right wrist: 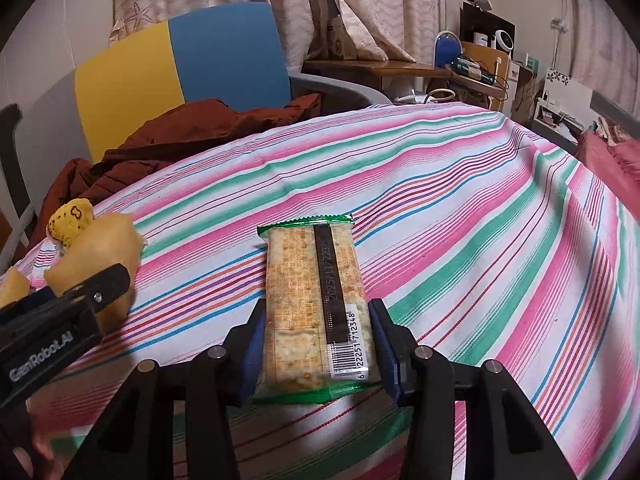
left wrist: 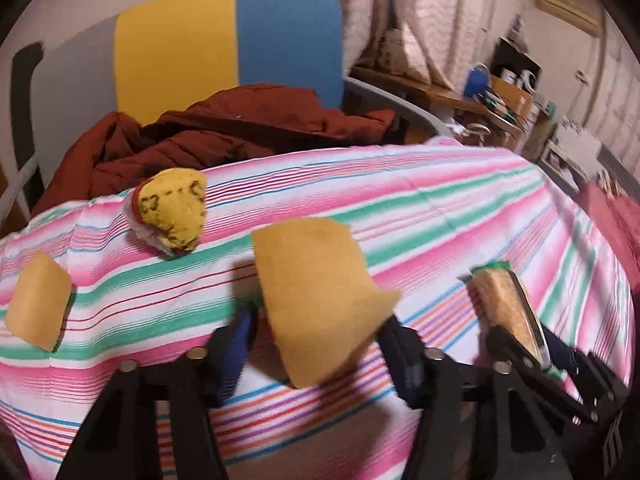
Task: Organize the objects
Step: 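Grasp the cracker pack with the right tool while the left tool grasps a yellow sponge, then hold the sponge in the left tool while the right tool grasps the small snack bar, then carry the sponge, cracker pack and snack bar to the gold tray and release, then move both tools back toward the last sponge and yellow knitted ball, then grasp the yellow sponge with the left tool while the right tool grasps the knitted ball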
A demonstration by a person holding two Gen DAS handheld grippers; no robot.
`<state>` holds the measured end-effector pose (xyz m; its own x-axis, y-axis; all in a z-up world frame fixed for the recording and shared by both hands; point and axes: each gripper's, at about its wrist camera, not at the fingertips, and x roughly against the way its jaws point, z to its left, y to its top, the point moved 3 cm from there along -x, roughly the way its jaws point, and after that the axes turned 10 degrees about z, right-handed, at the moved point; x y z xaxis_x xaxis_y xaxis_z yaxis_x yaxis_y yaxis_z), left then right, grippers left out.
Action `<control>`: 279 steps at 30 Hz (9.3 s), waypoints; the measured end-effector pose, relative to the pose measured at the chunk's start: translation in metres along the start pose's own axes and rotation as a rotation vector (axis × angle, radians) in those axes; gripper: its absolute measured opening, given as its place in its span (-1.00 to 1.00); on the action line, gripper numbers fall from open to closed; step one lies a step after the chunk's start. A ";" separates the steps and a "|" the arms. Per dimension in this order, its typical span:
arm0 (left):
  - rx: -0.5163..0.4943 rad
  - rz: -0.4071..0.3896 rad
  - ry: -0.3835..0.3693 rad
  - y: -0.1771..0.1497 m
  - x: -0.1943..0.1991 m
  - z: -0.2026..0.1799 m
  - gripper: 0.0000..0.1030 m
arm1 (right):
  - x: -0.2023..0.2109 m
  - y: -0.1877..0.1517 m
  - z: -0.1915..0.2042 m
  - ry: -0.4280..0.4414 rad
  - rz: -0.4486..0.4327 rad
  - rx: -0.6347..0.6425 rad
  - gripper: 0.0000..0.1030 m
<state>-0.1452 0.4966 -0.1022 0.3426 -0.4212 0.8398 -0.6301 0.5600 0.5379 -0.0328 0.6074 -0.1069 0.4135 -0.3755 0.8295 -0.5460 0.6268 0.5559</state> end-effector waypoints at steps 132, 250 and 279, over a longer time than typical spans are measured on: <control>0.820 -0.198 0.160 -0.291 0.287 0.351 0.44 | 0.174 -0.189 0.258 0.630 0.104 0.446 0.30; 0.370 -0.101 0.194 -0.043 0.044 0.184 0.02 | 0.003 0.053 0.208 0.345 -0.058 0.407 0.64; 0.359 -0.063 0.199 -0.047 0.044 0.182 0.03 | 0.033 -0.008 0.179 0.280 -0.139 0.314 -0.33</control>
<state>-0.2276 0.3218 -0.1037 0.4939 -0.2806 0.8230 -0.7948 0.2382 0.5582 -0.1455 0.4675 -0.0738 0.6562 -0.2153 0.7232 -0.6483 0.3297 0.6863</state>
